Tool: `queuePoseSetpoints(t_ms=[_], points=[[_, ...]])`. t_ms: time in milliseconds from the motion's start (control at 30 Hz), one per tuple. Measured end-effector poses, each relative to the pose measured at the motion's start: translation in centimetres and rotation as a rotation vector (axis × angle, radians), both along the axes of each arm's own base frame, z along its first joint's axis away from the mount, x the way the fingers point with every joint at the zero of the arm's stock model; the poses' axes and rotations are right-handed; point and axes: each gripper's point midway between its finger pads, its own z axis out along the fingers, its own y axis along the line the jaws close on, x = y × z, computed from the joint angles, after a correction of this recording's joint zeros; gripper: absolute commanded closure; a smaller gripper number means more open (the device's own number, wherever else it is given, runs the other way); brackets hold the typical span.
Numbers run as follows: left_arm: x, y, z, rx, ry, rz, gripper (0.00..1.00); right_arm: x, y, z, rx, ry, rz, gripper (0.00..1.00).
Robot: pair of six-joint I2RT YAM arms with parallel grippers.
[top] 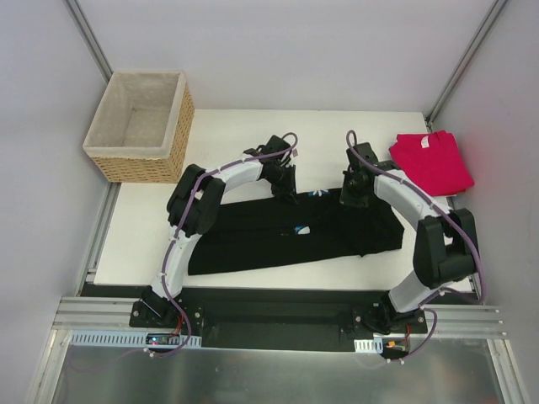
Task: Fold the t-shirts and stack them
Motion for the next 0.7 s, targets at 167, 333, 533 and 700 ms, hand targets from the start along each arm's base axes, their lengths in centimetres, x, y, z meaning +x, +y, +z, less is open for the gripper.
queuePoseSetpoints(t_ms=[167, 333, 533, 700], points=[[0.1, 0.2, 0.0, 0.002, 0.004, 0.005, 1.00, -3.0, 0.4, 1.3, 0.071, 0.000, 0.025, 0.98], [0.1, 0.2, 0.0, 0.001, 0.004, 0.006, 1.00, -5.6, 0.6, 0.9, 0.118, 0.036, 0.050, 0.99], [0.2, 0.2, 0.2, 0.000, 0.002, 0.007, 1.00, -7.7, -0.6, 1.3, 0.094, 0.028, 0.036, 0.99], [0.2, 0.2, 0.2, 0.000, 0.002, 0.007, 1.00, -5.6, -2.1, 3.6, 0.073, -0.054, -0.006, 0.78]])
